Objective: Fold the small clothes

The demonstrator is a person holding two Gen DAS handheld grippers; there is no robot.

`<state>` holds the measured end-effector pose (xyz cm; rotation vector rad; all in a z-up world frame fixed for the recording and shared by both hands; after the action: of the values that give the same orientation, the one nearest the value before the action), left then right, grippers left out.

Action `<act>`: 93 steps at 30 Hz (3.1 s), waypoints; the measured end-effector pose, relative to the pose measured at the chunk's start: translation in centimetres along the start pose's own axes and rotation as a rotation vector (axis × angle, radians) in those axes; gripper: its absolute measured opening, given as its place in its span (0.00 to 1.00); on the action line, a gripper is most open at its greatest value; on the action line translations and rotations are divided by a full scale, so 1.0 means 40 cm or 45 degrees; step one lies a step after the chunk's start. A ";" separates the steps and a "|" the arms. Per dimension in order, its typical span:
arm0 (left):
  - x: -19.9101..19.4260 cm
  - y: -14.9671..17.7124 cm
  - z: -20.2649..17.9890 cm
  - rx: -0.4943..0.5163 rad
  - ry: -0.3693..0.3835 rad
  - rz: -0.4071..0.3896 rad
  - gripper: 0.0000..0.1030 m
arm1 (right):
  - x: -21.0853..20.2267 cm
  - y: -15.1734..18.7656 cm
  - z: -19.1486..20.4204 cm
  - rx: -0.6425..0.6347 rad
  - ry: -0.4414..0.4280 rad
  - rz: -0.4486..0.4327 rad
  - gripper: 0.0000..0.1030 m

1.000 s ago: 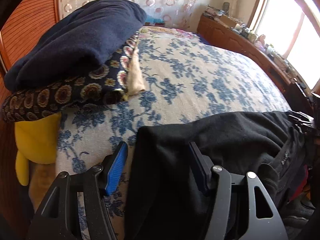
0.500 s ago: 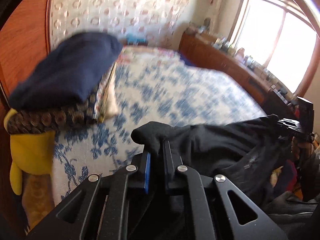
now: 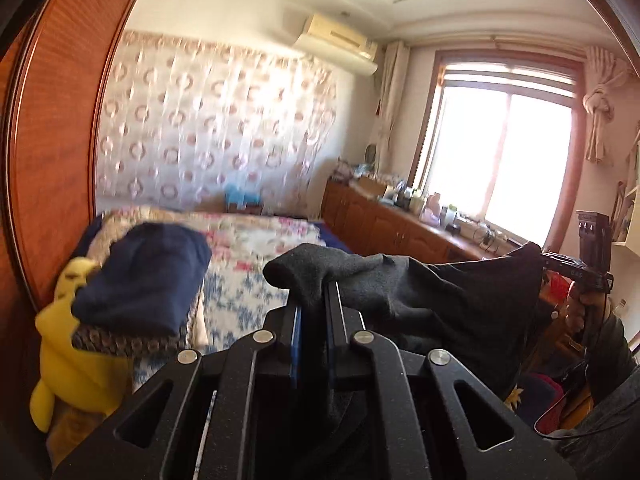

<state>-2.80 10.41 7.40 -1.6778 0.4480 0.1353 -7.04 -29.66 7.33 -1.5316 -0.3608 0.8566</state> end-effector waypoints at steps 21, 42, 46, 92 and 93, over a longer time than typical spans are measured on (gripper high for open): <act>0.115 -0.225 0.031 0.064 -0.129 -0.162 0.10 | 0.056 -0.200 -0.064 -0.136 0.123 -0.117 0.07; 0.490 0.007 0.078 0.151 -0.308 0.199 0.77 | 0.680 0.112 -0.437 0.249 0.345 0.363 0.40; 0.469 0.039 0.059 0.158 -0.293 0.241 0.77 | 0.619 0.068 -0.511 0.274 0.282 0.387 0.40; 0.581 0.302 0.064 0.085 -0.317 0.683 0.51 | 0.737 0.151 -0.575 0.303 0.262 0.516 0.41; 0.578 0.295 0.066 0.074 -0.308 0.669 0.47 | 0.737 0.151 -0.575 0.303 0.262 0.516 0.41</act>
<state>14.49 6.93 -11.84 -1.4324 0.6916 0.6962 27.20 -27.21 -8.69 -1.4726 0.2047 1.0029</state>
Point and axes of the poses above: each gripper's, at about its wrist camera, not at the fingertips, and x roughly the way its jaws point, z to its left, y to its underside, the point moved 2 cm from there along x, roughly the way its jaws point, and after that the axes turned 13 degrees about -y, right-handed, at the moved point
